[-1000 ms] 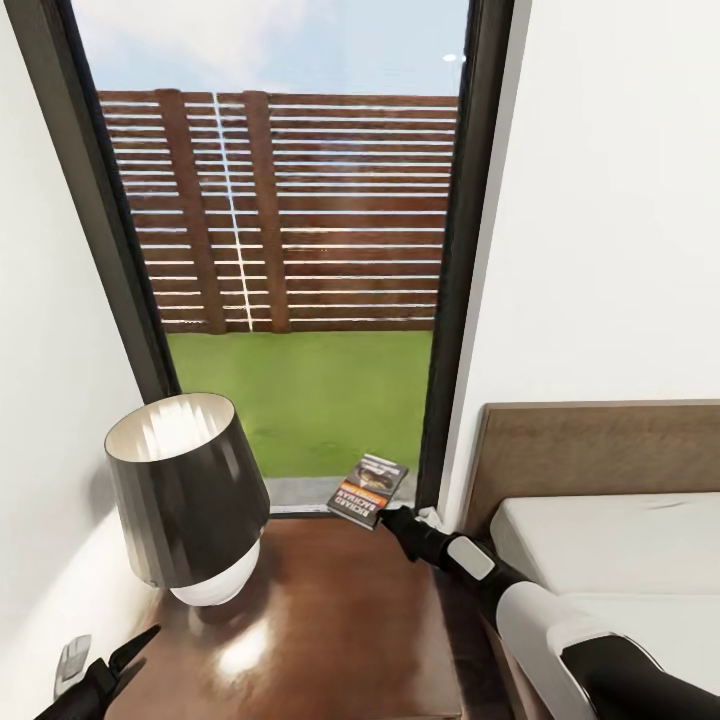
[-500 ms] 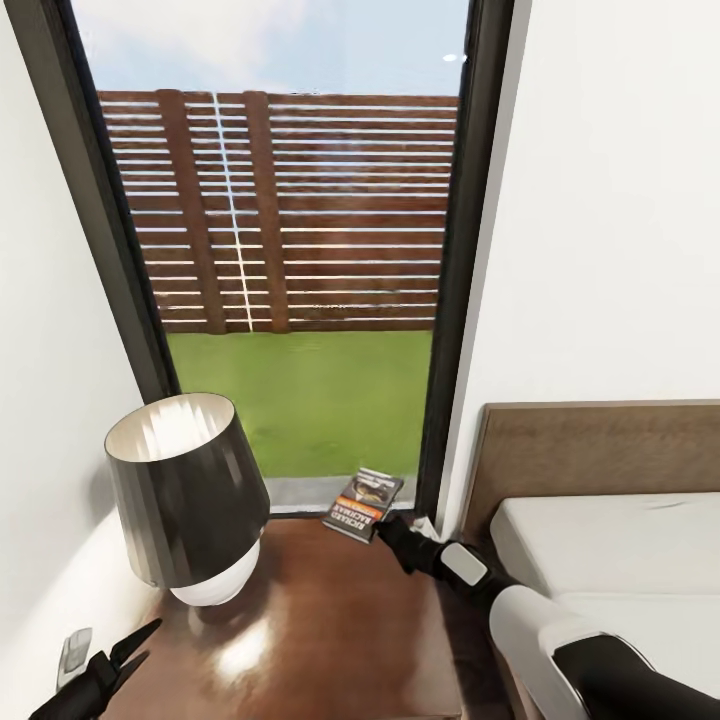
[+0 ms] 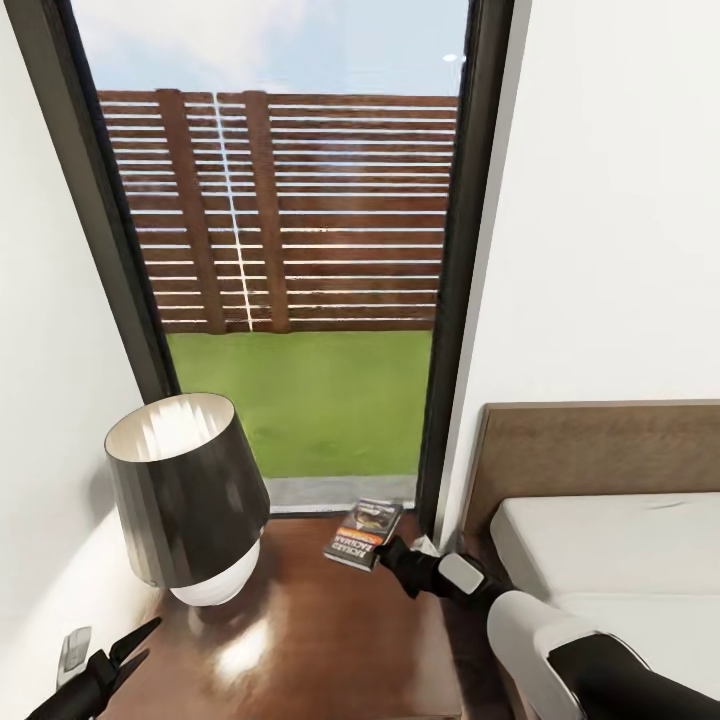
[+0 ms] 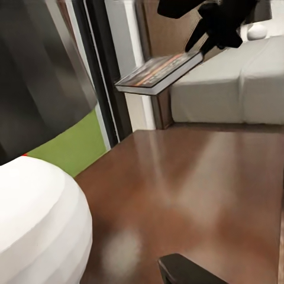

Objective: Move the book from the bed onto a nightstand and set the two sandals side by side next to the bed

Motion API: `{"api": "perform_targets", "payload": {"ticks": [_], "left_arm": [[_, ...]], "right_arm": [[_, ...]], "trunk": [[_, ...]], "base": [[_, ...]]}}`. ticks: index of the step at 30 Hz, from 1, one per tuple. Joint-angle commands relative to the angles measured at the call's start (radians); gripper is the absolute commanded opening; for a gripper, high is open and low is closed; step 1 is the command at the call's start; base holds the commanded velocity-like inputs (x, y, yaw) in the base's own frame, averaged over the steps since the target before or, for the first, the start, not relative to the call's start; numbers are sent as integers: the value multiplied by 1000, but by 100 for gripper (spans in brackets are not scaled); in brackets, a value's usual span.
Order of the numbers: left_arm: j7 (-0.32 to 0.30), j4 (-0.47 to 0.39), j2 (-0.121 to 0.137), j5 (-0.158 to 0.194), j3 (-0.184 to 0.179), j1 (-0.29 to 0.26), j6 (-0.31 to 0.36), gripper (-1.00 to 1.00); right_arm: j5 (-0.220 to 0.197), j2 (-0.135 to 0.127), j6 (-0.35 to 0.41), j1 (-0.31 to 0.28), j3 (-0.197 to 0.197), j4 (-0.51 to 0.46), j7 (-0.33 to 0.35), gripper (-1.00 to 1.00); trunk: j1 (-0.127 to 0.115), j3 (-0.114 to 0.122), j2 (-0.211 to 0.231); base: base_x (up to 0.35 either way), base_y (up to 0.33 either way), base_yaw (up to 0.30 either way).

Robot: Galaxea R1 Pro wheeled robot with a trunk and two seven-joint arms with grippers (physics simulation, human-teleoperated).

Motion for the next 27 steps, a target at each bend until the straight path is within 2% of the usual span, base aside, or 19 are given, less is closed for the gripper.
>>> {"api": "perform_targets", "payload": {"ticks": [1,10,20,27], "left_arm": [[-2,-2,0,6,0,0,12,100],[-2,-49,-1,5,-4,0,68,100],[-1,-54,-1,5,-3,0,93,100],[-2,-56,0,4,-2,0,112,100]], "right_arm": [[-9,1,3,-1,6,7,2,-100],[-9,12,-2,-1,8,55,-4,-100],[-7,44,8,-1,13,58,-39,-100],[-7,47,18,-1,13,57,-48,-100]], "trunk": [[0,-1,0],[0,-1,0],[0,-1,0],[27,-23,-49]], "base": [[0,0,0],[0,0,0],[0,0,0],[0,0,0]]}}
